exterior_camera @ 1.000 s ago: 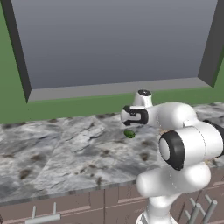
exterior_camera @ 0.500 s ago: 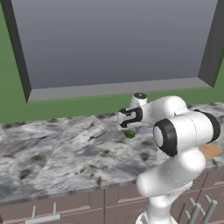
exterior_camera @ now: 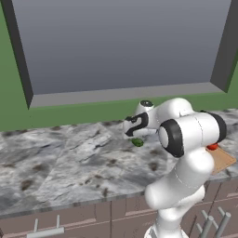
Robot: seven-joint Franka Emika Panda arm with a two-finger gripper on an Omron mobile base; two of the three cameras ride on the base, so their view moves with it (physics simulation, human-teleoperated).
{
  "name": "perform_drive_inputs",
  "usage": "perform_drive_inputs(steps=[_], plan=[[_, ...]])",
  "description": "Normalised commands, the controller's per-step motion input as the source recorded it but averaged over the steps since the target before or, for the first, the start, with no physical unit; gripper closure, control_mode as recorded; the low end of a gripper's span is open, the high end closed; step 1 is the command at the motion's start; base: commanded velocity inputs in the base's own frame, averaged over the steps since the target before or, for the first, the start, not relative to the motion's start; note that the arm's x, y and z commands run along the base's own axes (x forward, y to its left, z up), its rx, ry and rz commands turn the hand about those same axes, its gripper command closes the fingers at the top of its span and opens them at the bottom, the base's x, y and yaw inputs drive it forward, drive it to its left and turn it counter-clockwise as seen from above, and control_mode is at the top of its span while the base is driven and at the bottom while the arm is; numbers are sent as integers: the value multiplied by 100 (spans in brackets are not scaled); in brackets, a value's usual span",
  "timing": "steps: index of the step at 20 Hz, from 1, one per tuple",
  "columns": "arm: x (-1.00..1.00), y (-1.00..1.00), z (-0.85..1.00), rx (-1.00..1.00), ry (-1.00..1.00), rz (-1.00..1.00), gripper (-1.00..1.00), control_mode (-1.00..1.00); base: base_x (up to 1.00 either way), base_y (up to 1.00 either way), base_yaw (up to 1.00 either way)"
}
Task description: Place the avocado, onion, tomato, and bell pepper on the cutting board.
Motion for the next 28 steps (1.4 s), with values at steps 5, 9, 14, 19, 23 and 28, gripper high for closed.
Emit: perform_drive_inputs(steps=[5,9,14,19,23,28], plan=[[0,0,-15,0,-1,0,-100,-100,0,0,0],[0,-1,-15,0,-1,0,-100,-100,0,0,0],[0,-5,-14,0,-2,0,-100,-100,0,0,0],[0,-4,-19,-1,-2,0,-100,-100,0,0,0],[-1,-1,-15,-4,-4,0,100,-100,0,0,0],[-10,0,15,-1,-9,0,100,-100,0,0,0]])
